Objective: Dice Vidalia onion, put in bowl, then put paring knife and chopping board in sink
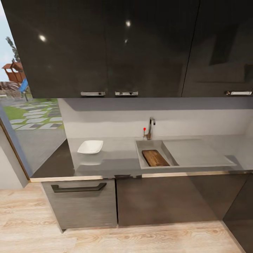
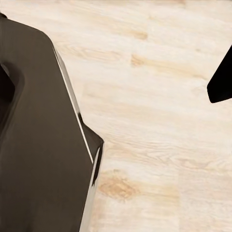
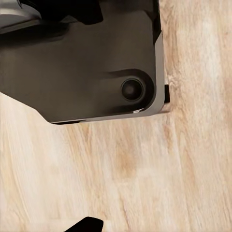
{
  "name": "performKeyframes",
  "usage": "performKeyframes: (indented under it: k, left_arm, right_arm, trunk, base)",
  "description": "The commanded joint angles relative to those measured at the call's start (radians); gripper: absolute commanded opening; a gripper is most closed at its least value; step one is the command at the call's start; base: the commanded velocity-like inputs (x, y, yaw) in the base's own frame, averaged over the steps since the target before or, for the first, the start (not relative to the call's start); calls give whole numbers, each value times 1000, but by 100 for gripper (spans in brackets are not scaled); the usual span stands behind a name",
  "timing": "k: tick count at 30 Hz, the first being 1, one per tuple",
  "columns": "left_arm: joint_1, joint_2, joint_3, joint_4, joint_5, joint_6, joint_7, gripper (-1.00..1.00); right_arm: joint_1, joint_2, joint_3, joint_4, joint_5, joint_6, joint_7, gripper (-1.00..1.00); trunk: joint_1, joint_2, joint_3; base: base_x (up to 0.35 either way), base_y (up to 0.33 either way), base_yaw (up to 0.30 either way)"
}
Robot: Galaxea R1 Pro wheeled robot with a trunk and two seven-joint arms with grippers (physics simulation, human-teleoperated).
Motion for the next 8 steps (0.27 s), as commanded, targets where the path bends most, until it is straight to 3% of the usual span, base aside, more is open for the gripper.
performKeyframes:
  k: [1,8]
  left_arm:
    - [1,0,0,-1,9,-1,-1,100]
    - [1,0,1,0,8,-1,-1,100]
  right_arm:
    - [-1,-1,8,-4,-10,-7,-5,100]
    - [-1,-1,9,-4,-10,-7,-5,100]
  trunk:
    - [0,-1,0]
    - [0,-1,0]
  base:
    - [0,0,0]
    - [0,0,0]
